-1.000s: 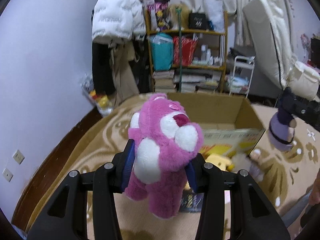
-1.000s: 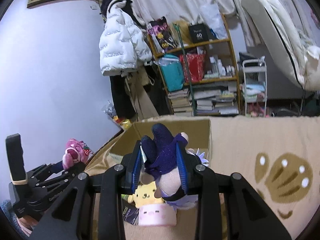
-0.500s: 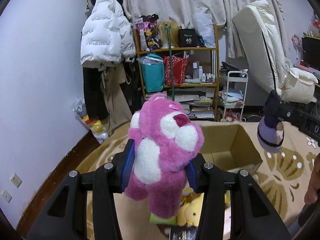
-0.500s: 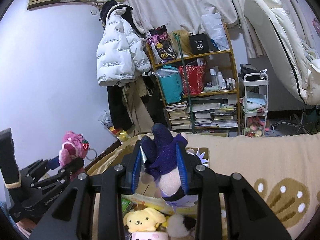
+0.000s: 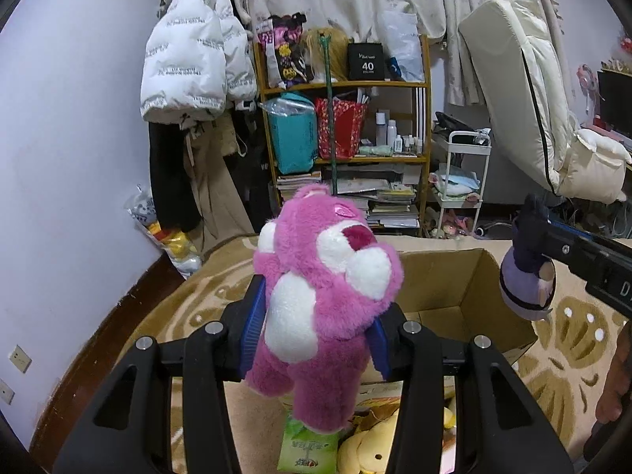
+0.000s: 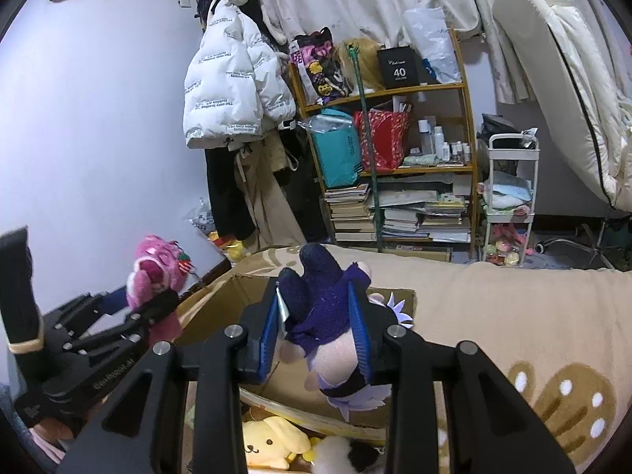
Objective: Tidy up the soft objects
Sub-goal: 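Lift the pink bear with the left tool while the right tool lifts the doll over the box, then open both tools to drop the bear and doll into the box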
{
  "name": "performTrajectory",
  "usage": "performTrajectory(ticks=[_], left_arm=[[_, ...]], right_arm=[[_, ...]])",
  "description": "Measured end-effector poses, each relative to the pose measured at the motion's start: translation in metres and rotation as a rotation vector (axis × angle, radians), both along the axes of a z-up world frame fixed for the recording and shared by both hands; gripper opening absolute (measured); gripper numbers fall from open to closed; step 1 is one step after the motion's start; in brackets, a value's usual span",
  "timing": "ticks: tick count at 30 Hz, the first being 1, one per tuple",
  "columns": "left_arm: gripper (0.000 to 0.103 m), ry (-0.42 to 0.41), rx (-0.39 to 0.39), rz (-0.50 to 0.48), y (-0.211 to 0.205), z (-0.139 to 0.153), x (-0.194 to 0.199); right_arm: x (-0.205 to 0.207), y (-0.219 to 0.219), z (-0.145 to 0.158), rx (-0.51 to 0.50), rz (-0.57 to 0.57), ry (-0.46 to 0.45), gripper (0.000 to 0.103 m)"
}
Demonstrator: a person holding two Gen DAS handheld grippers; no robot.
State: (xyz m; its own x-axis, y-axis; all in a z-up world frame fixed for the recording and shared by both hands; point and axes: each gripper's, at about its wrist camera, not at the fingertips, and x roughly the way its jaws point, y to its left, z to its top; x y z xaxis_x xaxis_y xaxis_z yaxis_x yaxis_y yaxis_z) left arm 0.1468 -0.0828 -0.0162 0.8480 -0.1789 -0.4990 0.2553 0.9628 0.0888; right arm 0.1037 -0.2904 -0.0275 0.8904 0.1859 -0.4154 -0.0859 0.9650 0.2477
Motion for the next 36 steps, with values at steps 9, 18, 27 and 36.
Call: performTrajectory(ticks=[9, 18, 27, 36], left_arm=[[0.045, 0.052, -0.006, -0.024, -0.018, -0.017, 0.017], [0.055, 0.08, 0.064, -0.02, -0.029, -0.039, 0.017], [0.068, 0.07, 0.057, 0.018, -0.017, -0.035, 0.013], [0.096, 0.05, 0.054, 0.057, -0.001, -0.024, -0.005]], right_arm=[[0.019, 0.004, -0.018, 0.045, 0.024, 0.037, 0.036], [0.027, -0.006, -0.045, 0.093, 0.007, 0.135, 0.039], [0.011, -0.009, -0.038, 0.089, -0.024, 0.103, 0.068], [-0.022, -0.01, -0.018, 0.017, -0.1, 0.065, 0.103]])
